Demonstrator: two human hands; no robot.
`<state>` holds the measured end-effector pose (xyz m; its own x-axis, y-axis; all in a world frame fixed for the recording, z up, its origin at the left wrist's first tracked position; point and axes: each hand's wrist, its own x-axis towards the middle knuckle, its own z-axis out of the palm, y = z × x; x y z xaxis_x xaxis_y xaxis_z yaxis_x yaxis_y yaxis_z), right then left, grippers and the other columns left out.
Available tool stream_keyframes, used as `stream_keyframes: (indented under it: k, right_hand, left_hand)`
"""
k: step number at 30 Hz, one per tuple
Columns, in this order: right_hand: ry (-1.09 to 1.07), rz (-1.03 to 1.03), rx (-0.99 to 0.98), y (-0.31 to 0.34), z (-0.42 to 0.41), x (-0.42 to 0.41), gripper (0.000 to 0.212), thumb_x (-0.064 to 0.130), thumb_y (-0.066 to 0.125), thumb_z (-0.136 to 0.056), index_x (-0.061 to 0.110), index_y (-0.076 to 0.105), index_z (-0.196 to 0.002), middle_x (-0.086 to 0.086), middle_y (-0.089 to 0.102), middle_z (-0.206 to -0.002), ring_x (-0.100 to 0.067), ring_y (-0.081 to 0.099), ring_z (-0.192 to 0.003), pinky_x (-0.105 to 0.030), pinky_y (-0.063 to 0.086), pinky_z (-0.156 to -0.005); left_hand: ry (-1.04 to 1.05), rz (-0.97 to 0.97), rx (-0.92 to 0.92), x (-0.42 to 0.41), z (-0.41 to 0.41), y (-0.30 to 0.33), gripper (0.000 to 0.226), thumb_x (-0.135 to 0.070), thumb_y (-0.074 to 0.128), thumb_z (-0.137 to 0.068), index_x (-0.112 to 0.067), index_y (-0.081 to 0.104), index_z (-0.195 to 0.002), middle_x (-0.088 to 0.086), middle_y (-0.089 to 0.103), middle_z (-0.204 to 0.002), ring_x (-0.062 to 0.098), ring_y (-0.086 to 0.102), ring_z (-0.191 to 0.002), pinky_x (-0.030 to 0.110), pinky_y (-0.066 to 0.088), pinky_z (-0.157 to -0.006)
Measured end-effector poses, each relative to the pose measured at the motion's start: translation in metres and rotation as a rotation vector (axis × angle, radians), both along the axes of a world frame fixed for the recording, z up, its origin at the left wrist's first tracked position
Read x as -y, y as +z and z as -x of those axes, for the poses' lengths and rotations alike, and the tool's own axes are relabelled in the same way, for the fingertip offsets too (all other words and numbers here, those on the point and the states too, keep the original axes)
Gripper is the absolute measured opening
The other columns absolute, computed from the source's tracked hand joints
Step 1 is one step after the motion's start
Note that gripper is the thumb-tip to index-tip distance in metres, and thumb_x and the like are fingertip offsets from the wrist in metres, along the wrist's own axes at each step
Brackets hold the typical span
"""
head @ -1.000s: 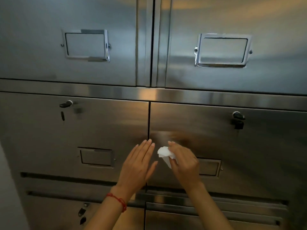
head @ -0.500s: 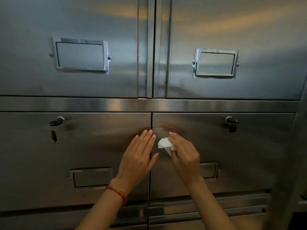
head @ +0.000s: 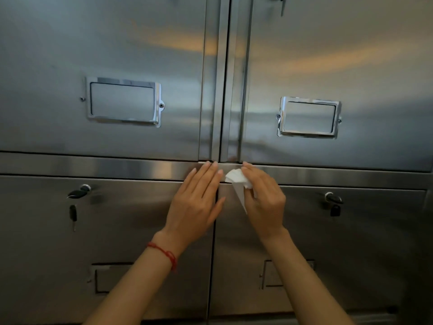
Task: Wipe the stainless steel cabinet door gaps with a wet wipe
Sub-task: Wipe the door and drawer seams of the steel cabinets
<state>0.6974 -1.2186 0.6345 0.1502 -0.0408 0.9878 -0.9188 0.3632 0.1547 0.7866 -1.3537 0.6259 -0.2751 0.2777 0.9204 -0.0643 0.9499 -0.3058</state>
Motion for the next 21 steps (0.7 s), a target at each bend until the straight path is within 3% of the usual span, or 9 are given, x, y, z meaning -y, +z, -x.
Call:
stream_keyframes:
  k: [3, 10, 15, 21]
  right_hand:
    - [0.013, 0.03, -0.038, 0.017, 0.002, 0.003, 0.023, 0.003, 0.067, -0.082, -0.01, 0.067, -0.101, -0.022, 0.069, -0.103, -0.032, 0.067, -0.097, -0.041, 0.056, -0.083]
    - [0.034, 0.059, -0.081, 0.049, 0.005, 0.013, 0.024, 0.008, 0.068, -0.082, -0.009, 0.068, -0.098, -0.02, 0.07, -0.1, -0.03, 0.069, -0.093, -0.038, 0.056, -0.081]
    - [0.027, 0.057, -0.107, 0.07, 0.011, 0.018, 0.018, -0.003, 0.069, -0.079, -0.008, 0.068, -0.096, -0.019, 0.07, -0.101, -0.03, 0.069, -0.094, -0.04, 0.057, -0.081]
    - [-0.033, 0.086, -0.214, 0.097, 0.014, 0.021, 0.015, 0.003, 0.06, -0.086, -0.006, 0.07, -0.092, -0.019, 0.071, -0.099, -0.03, 0.069, -0.093, -0.037, 0.056, -0.081]
  left_hand:
    - [0.022, 0.004, -0.032, 0.003, 0.002, 0.012, 0.045, -0.026, 0.043, -0.094, 0.004, 0.054, -0.126, 0.022, 0.052, -0.132, 0.033, 0.047, -0.126, 0.049, 0.042, -0.102]
    - [0.059, 0.036, -0.059, 0.009, 0.005, 0.039, 0.048, -0.028, 0.045, -0.093, 0.003, 0.051, -0.128, 0.021, 0.05, -0.134, 0.033, 0.045, -0.127, 0.05, 0.039, -0.104]
    - [0.073, 0.057, -0.078, 0.013, 0.007, 0.058, 0.048, -0.028, 0.045, -0.093, 0.004, 0.051, -0.127, 0.022, 0.051, -0.133, 0.034, 0.046, -0.126, 0.051, 0.04, -0.102]
    - [0.084, 0.058, -0.091, 0.019, 0.006, 0.07, 0.049, -0.029, 0.045, -0.091, 0.005, 0.052, -0.126, 0.023, 0.051, -0.132, 0.035, 0.047, -0.125, 0.053, 0.042, -0.1]
